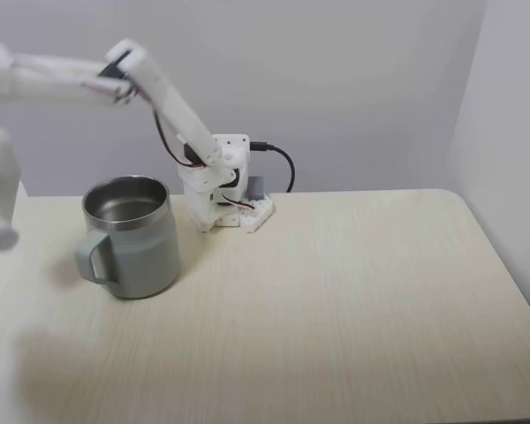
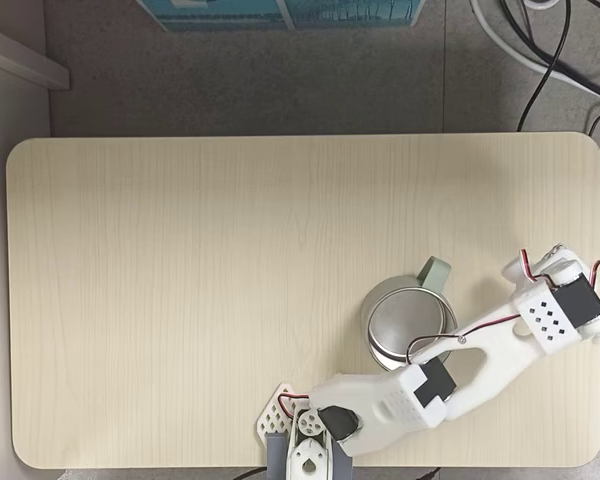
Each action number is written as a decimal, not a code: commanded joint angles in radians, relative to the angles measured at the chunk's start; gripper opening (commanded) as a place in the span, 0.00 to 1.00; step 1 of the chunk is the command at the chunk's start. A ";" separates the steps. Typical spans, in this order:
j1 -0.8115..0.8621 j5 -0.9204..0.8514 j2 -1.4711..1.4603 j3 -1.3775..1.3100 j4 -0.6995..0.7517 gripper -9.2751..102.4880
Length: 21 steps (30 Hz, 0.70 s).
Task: Grasp a dressing and put it in the cup.
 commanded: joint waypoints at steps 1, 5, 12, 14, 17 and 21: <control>-0.032 -0.017 -0.261 -0.149 0.040 0.08; -0.097 -0.035 -0.508 -0.385 0.040 0.08; -0.198 -0.057 -0.847 -0.715 0.043 0.08; -0.207 -0.083 -0.911 -0.787 0.043 0.08; -0.215 -0.109 -0.969 -0.865 0.041 0.08; -0.225 -0.114 -0.966 -0.877 0.032 0.08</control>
